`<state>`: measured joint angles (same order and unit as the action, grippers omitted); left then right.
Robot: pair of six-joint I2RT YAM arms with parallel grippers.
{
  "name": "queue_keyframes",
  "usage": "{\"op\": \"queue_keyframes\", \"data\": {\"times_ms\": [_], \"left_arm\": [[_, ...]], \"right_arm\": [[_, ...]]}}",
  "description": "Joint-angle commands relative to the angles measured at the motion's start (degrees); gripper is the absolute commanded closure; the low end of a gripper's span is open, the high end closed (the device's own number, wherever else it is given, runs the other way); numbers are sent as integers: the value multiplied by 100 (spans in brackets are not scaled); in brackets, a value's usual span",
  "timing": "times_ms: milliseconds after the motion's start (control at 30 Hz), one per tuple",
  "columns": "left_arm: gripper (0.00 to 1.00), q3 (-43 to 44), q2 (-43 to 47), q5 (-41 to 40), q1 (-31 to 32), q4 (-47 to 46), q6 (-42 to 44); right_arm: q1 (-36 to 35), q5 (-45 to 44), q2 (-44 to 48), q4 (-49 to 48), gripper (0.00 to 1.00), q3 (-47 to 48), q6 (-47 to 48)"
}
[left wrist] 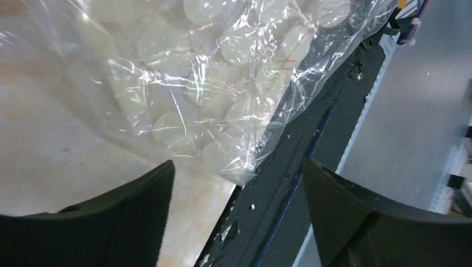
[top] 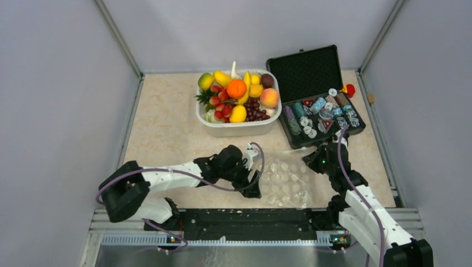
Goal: Place the food in the zip-top bag and seal the zipper
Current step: Pick up the zipper food storage bag at the center of the board.
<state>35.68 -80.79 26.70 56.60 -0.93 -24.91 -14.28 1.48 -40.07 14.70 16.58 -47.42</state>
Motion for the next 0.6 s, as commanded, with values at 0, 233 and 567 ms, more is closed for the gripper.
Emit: {"op": "queue_keyframes", "data": {"times_ms": [0, 233, 567], "left_arm": [[11, 15, 1103, -805, 15, 706, 358], [1, 410, 2579, -3394, 9, 1444, 460], [1, 1648, 2450, -3150, -722, 1888, 1680]], "right_arm": [[-64, 425, 566, -369, 100, 143, 520], [-59, 1219, 1243, -870, 100, 272, 1422], [-57, 4148, 778, -1560, 100, 1239, 4336]]}}
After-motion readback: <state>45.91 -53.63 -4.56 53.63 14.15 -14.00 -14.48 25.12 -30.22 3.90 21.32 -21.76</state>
